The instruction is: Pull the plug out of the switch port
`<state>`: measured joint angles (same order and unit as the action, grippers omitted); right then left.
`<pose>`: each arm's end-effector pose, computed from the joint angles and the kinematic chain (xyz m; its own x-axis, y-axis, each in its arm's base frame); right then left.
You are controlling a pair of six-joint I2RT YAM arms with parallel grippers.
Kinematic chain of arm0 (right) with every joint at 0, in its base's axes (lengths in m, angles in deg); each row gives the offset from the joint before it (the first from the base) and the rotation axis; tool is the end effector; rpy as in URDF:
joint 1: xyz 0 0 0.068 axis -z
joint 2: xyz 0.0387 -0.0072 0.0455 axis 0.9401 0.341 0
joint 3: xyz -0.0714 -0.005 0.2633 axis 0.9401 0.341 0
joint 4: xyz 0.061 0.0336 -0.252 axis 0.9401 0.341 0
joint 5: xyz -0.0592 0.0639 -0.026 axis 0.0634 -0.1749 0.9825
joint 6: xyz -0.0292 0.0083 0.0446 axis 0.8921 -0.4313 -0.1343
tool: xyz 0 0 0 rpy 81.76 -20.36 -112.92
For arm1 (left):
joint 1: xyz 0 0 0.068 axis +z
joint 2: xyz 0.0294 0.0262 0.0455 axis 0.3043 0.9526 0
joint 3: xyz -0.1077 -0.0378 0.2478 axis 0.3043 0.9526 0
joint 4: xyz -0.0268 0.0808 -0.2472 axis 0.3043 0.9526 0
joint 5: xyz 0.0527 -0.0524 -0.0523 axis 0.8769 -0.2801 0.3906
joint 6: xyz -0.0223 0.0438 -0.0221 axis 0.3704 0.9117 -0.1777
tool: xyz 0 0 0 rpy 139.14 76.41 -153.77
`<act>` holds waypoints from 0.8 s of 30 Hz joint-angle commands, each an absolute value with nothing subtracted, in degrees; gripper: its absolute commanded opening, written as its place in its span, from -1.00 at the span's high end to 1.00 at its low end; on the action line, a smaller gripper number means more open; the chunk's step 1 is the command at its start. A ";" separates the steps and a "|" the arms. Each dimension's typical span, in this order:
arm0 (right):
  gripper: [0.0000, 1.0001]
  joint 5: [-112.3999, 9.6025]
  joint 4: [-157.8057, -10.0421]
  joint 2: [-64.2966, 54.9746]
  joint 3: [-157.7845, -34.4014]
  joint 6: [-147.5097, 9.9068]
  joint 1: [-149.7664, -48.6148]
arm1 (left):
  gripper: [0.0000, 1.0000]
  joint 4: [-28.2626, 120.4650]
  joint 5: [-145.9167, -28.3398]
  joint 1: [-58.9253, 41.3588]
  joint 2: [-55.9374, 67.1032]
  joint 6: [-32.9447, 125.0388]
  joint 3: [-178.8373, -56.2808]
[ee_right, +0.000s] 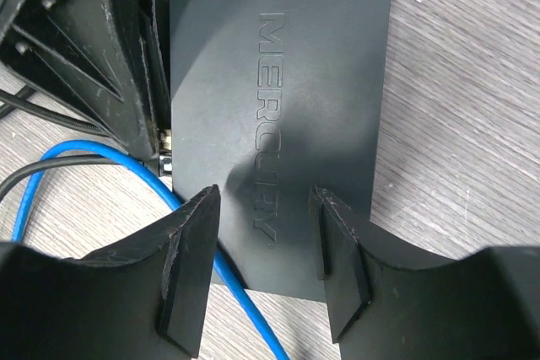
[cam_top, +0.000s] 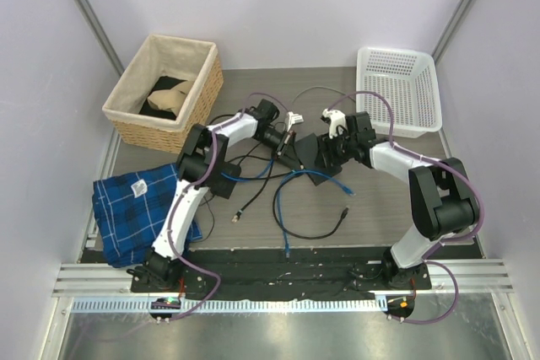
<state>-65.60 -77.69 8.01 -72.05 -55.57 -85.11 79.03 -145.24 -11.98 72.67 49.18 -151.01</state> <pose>0.3145 0.0983 0.1761 -0.6709 -0.2877 -0.6835 -0.5552 0.8059 0.2057 0.4138 -0.2735 0.0936 -0.8685 0.4275 -0.2508 0.3771 0.2415 -0.8941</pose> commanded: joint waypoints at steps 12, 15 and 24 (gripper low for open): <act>-0.10 -62.92 -71.42 12.96 -70.38 -56.71 -85.18 | 1.00 114.82 -136.87 -6.19 71.69 77.06 -151.99; -0.10 -63.09 -71.60 12.96 -70.47 -56.63 -85.18 | 1.00 112.74 -134.51 -3.65 71.51 71.55 -162.07; -0.10 -63.09 -71.69 12.52 -70.20 -56.80 -85.18 | 0.12 100.43 -120.20 -0.57 69.75 64.31 -172.31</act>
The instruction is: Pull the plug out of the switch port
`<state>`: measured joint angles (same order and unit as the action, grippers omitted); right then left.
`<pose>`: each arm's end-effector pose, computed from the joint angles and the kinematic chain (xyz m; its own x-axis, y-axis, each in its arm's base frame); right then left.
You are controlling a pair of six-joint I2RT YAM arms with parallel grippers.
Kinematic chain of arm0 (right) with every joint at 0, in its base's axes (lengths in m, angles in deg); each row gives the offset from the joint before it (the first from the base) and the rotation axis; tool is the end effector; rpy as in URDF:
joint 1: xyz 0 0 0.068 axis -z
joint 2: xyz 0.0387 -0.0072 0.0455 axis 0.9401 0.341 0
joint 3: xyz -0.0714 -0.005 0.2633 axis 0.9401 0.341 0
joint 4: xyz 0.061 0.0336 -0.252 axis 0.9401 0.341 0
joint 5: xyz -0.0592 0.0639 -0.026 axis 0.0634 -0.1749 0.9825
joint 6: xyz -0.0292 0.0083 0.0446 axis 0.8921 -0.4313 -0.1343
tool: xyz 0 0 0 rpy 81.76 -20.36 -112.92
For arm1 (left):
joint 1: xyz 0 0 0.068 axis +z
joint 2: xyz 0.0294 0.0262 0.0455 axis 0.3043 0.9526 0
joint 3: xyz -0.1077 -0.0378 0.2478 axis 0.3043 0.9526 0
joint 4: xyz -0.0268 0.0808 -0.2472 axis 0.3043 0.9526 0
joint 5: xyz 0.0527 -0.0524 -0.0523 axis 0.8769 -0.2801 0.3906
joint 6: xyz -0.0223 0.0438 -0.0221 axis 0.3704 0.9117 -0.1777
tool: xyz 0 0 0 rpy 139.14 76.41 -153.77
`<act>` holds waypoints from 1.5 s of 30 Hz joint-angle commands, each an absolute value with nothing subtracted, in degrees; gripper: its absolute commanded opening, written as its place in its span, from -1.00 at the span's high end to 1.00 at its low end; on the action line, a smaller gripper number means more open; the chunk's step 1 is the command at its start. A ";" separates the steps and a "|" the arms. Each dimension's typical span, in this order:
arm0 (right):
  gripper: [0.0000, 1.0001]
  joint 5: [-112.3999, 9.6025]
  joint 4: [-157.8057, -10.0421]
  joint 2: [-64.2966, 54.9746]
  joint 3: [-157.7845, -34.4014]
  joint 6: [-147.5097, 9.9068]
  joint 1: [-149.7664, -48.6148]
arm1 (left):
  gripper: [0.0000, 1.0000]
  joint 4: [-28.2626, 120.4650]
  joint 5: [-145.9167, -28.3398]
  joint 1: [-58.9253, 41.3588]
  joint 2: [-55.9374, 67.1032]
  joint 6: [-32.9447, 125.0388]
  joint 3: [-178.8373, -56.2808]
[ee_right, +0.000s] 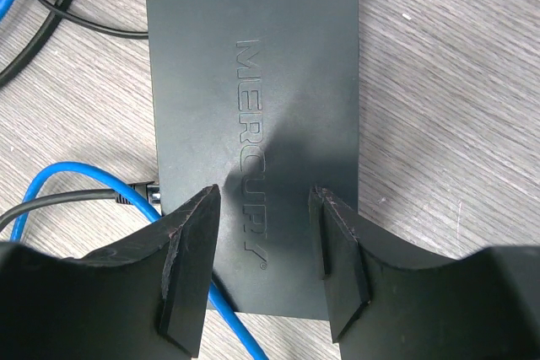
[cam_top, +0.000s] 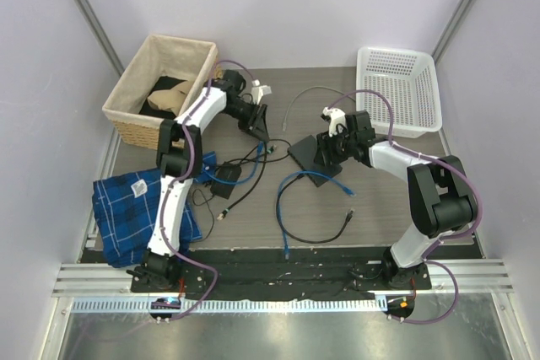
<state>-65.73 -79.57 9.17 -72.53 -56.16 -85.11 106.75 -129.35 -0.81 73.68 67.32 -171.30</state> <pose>0.3199 0.0999 0.1746 -0.6625 -0.2756 -0.6965 -0.5537 0.8065 0.2076 0.4721 -0.1871 0.1598 -0.8439 0.3957 -0.3622 0.5270 0.4850 -0.6978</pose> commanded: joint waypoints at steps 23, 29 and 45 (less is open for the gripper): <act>-0.10 -62.66 -70.81 11.99 -71.61 -56.27 -85.09 | -0.07 79.75 -130.19 -12.25 61.66 62.28 -144.27; -0.10 -62.48 -70.54 10.94 -70.56 -56.01 -85.09 | 0.09 81.51 -130.90 -12.78 63.94 63.60 -142.60; -0.10 -62.48 -71.16 10.68 -70.03 -55.92 -85.18 | 0.27 83.80 -141.44 -12.78 66.05 60.79 -141.81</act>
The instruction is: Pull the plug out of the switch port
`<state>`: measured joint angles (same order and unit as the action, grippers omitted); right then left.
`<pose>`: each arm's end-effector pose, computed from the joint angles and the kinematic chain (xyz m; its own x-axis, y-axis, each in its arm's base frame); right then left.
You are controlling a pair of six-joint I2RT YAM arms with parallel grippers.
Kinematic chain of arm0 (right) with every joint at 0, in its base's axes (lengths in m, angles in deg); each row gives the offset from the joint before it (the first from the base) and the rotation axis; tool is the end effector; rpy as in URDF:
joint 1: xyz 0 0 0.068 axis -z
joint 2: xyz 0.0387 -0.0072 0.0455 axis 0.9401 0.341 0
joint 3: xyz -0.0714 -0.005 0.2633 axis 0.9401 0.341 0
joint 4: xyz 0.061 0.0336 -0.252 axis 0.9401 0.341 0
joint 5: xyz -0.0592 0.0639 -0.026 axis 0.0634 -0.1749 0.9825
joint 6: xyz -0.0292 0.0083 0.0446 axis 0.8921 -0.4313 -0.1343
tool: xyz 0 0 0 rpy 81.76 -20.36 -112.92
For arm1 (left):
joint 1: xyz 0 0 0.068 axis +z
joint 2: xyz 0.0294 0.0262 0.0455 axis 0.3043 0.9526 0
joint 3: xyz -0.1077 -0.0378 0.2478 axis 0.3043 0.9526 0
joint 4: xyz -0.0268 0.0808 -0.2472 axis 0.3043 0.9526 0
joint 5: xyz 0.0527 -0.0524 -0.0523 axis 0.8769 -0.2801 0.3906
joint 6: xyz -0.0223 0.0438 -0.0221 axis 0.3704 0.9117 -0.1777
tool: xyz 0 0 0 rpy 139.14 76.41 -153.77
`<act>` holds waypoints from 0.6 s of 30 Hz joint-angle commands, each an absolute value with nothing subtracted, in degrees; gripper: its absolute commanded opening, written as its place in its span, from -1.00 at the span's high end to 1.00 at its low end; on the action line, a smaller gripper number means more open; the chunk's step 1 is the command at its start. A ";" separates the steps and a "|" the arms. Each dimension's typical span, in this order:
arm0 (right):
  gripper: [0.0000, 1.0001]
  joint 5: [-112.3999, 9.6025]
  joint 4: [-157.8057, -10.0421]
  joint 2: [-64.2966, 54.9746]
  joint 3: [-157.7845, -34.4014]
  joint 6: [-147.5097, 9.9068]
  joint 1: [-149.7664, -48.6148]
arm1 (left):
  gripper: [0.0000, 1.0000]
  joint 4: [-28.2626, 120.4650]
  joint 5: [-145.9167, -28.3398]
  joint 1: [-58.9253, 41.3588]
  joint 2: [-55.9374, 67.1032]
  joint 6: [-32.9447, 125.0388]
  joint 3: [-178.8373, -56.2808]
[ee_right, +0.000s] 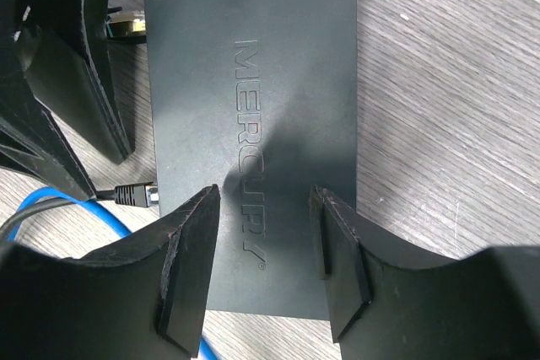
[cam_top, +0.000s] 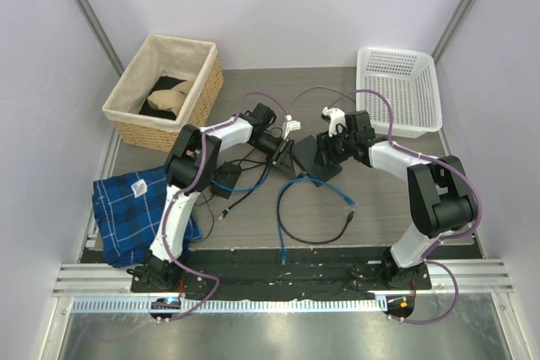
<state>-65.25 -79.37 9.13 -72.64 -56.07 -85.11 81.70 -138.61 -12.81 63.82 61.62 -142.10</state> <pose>0.3201 0.0996 0.1751 -0.6627 -0.2774 -0.6956 -0.5503 0.8104 0.2010 0.3849 -0.2626 0.1187 -0.7745 0.4974 -0.3908 0.5605 0.2532 -0.7885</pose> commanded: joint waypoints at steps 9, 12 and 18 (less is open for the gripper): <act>-0.11 -62.39 -71.60 10.59 -69.24 -55.92 -85.18 | 0.29 88.19 -142.86 -12.78 65.79 66.15 -143.03; -0.11 -62.30 -71.69 10.76 -69.41 -55.83 -85.18 | 0.28 89.86 -139.88 -12.87 65.70 68.08 -143.04; -0.11 -62.30 -71.69 11.38 -69.77 -55.83 -85.18 | 0.01 75.84 -141.35 -11.38 65.79 52.20 -140.14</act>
